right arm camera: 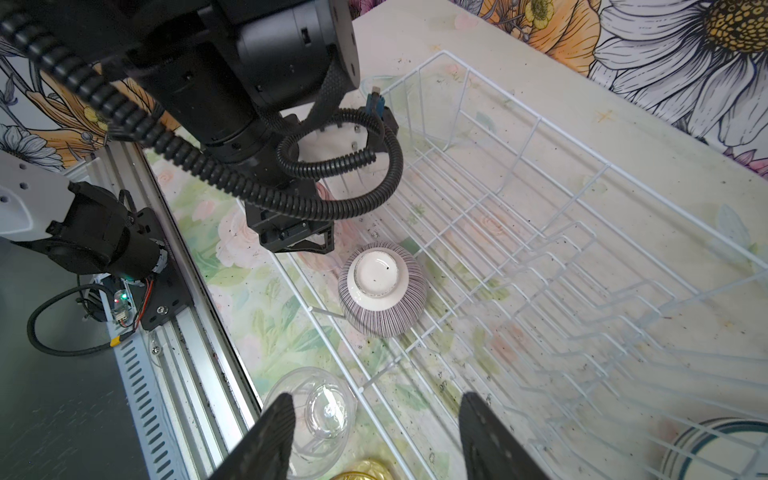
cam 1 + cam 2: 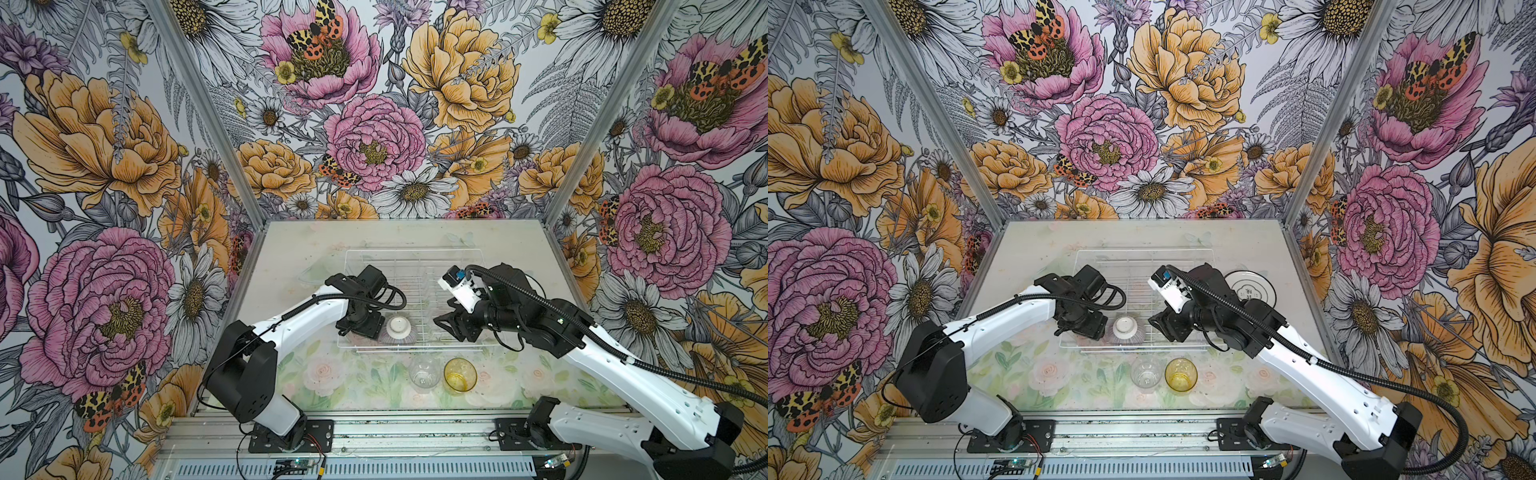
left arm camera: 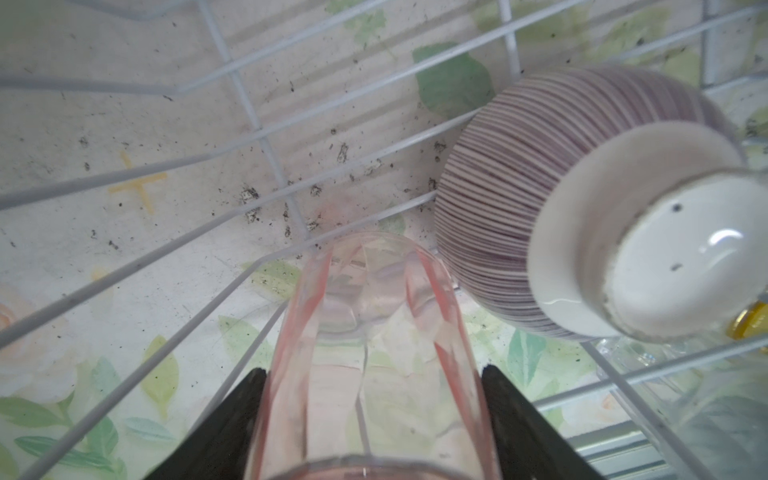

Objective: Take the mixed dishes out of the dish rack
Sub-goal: 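Close the left gripper on the pink faceted glass in the rack, then lift the pink glass out of the rack with the left gripper toward the right gripper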

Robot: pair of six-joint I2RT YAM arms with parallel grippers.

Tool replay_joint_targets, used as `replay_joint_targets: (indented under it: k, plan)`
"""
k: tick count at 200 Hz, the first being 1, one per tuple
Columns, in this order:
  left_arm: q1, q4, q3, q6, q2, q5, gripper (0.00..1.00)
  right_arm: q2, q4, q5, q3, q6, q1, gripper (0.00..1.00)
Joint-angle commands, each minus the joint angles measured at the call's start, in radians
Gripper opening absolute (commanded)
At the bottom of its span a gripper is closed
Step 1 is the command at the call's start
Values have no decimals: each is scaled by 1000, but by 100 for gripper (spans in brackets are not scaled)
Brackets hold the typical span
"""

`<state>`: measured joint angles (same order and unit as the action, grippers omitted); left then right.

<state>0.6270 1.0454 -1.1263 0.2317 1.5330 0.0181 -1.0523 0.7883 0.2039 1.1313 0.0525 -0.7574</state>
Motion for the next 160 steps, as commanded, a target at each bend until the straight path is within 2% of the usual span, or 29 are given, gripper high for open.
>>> replay_joint_targets:
  k: [1,75,160]
  plan:
    - [-17,26,-31,-23,-41,-35,62,-16,-57,43,-13,15,6,65]
    - [-63,38,-45,-43,-116,-84,60,-66,-105,127,-13,32,16,65]
    - [-101,34,-118,-89,-149,-156,59,-100,-168,273,-51,61,49,65]
